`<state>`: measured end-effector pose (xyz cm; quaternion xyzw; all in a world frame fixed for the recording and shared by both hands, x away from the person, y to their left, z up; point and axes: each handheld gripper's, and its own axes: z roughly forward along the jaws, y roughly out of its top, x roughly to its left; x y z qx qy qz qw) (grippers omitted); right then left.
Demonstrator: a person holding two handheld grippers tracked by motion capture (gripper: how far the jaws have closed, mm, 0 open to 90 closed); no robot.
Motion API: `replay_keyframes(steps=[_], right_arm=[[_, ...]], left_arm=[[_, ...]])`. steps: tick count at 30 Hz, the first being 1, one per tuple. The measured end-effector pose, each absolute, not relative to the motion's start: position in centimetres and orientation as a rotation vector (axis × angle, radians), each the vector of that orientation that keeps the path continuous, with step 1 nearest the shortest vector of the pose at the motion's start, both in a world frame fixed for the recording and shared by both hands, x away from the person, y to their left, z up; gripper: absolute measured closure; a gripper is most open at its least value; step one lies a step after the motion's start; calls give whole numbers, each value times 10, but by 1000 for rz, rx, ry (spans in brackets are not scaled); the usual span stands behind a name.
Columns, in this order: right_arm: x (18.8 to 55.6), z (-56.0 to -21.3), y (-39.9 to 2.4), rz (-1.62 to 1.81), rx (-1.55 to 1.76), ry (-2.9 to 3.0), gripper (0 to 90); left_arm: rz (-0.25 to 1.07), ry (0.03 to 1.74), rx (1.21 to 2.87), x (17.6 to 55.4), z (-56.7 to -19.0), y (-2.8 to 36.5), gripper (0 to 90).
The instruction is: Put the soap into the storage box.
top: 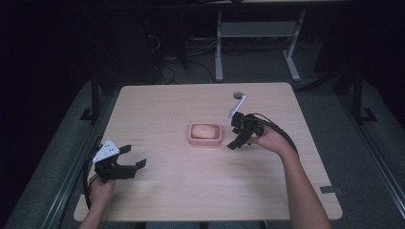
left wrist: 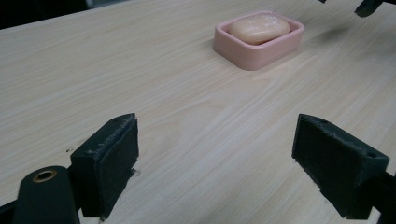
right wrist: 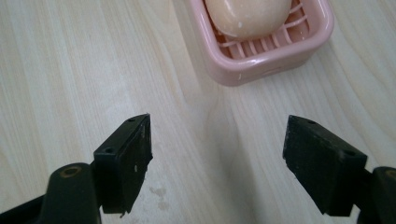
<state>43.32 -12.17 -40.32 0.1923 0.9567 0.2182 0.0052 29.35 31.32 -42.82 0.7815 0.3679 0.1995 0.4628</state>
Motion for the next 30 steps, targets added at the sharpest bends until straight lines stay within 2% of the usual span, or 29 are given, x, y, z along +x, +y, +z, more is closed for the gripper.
replay_keyframes(steps=[30], right_arm=[[406,-414,-162,726,689,2954,217]], left_arm=[[489,905,1931,293,-429,312,143]])
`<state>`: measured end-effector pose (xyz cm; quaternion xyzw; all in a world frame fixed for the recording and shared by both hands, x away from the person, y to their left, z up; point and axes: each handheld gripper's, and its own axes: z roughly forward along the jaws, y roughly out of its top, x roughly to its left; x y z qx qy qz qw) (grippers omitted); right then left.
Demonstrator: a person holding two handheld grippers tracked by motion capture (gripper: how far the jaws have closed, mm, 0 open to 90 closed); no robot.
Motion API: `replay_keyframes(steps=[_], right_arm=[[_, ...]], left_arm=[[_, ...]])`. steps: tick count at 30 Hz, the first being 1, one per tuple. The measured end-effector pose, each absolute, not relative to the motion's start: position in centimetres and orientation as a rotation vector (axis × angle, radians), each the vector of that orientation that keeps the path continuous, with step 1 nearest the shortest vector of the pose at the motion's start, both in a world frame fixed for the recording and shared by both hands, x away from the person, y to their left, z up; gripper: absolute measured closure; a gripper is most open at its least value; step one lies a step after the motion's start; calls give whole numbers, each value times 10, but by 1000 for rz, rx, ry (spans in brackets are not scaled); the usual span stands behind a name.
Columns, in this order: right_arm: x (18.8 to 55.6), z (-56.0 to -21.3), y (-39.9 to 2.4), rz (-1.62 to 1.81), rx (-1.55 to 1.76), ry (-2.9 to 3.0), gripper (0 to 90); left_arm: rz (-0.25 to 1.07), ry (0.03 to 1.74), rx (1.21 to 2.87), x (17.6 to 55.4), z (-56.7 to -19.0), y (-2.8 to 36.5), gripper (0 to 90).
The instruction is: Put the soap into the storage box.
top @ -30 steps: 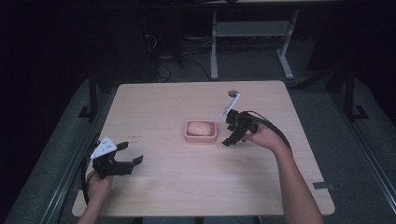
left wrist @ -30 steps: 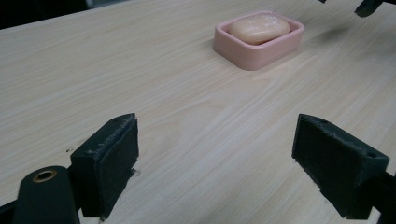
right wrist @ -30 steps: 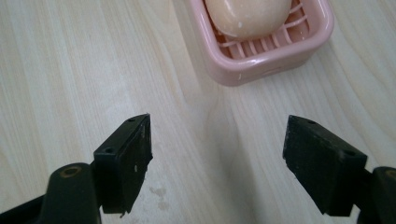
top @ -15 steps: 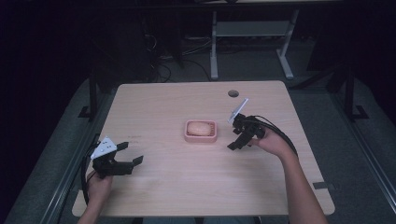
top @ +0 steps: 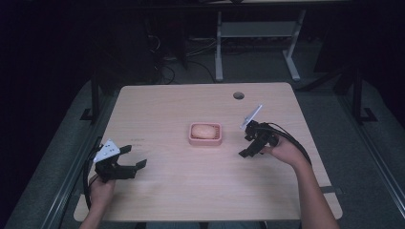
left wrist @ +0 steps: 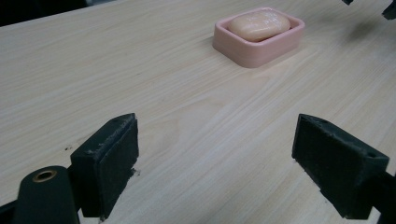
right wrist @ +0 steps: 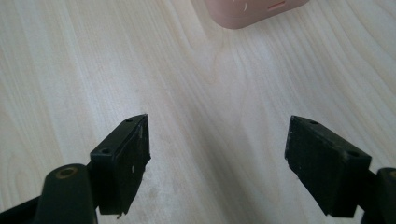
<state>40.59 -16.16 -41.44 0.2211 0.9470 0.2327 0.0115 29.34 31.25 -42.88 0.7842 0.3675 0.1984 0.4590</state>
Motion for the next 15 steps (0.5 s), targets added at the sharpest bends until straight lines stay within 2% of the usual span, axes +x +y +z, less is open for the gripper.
replay_keyframes(steps=[15], right_arm=[[393,-422,-175,739,716,2938,214]], left_arm=[[493,905,1931,293,-429,313,143]])
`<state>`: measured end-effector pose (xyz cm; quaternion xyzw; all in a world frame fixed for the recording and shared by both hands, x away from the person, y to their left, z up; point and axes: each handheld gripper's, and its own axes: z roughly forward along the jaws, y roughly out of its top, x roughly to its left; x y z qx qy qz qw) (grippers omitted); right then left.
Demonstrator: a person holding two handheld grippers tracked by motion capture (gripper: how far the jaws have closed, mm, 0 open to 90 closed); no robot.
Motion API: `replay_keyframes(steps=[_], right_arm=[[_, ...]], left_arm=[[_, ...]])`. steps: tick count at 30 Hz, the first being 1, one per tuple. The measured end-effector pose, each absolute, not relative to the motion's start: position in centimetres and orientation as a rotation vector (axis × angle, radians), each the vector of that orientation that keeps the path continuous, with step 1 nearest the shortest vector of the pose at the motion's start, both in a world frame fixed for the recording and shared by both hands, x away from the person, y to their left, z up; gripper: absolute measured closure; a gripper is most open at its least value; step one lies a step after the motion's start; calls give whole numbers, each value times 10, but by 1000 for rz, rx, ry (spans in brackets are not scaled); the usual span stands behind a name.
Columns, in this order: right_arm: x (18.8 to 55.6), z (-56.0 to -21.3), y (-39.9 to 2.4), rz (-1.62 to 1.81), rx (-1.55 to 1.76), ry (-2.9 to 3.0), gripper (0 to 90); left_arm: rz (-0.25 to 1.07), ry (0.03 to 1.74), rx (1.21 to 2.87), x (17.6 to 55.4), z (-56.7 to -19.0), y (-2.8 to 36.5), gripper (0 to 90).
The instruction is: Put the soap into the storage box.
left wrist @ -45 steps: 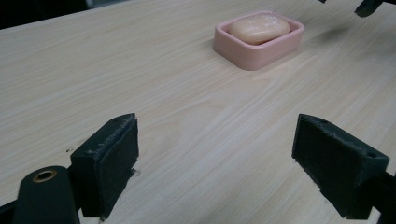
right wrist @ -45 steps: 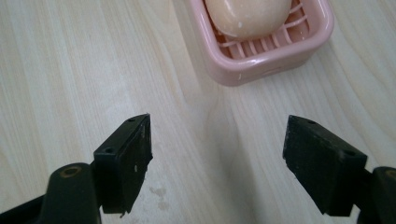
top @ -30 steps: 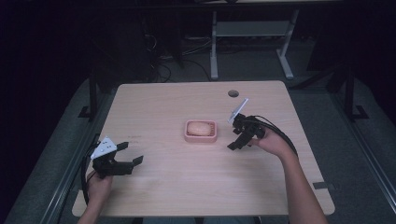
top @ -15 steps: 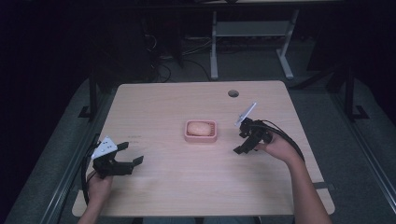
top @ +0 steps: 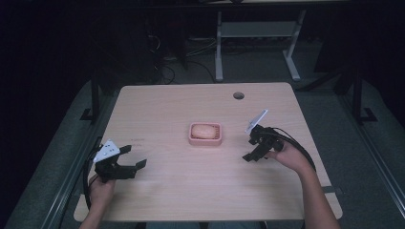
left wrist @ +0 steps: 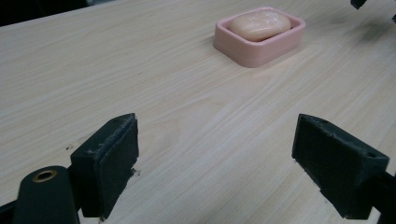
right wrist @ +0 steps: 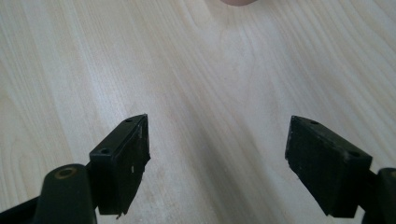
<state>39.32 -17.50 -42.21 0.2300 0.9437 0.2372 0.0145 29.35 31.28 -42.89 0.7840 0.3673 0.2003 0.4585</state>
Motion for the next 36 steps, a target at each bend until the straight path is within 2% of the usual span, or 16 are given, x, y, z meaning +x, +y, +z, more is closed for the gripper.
replay_keyframes(steps=[36], right_arm=[[338,-443,-212,832,832,2862,215]], left_arm=[[495,903,1938,292,-430,312,143]])
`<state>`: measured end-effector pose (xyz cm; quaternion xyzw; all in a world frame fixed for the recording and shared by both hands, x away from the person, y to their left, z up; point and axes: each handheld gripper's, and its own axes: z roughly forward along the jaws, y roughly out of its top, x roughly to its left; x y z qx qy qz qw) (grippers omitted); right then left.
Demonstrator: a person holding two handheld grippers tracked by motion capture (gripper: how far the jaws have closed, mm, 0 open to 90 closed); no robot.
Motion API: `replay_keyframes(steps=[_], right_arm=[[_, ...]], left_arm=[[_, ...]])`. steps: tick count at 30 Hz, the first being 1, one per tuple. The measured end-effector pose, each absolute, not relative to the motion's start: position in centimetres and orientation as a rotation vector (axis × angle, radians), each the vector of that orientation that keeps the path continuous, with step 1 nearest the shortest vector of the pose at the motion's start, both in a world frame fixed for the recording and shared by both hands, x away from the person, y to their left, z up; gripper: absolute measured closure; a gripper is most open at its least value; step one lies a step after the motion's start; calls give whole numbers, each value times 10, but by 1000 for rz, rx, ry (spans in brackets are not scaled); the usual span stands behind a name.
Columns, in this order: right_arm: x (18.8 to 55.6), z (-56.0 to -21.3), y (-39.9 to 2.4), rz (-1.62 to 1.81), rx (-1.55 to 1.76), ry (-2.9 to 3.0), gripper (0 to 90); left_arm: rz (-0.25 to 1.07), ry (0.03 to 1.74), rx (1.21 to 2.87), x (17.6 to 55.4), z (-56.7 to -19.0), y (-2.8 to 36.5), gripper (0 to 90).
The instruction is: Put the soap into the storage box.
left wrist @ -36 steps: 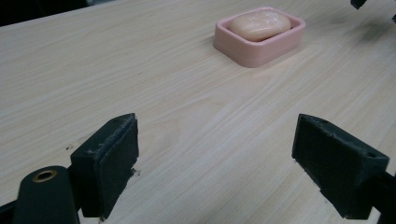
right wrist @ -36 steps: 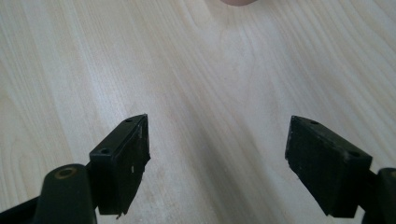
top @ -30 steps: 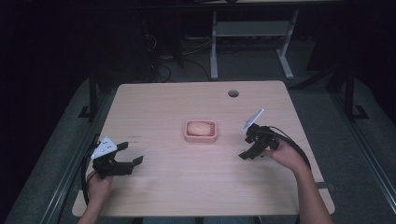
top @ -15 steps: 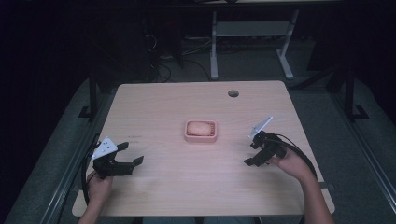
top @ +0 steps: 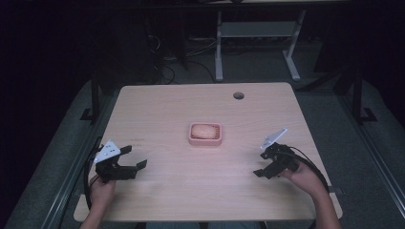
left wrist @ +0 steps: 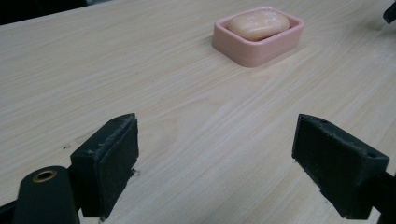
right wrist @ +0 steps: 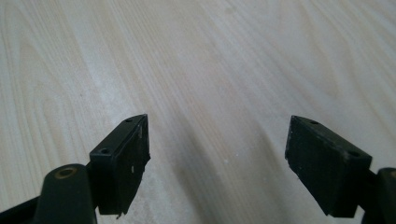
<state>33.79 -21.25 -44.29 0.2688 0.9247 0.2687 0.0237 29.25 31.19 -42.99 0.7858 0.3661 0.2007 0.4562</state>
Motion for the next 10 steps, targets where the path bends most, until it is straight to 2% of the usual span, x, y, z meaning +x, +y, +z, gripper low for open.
replay_keyframes(steps=[10], right_arm=[[313,-454,-216,924,881,2770,215]], left_arm=[[498,899,1939,292,-430,311,143]])
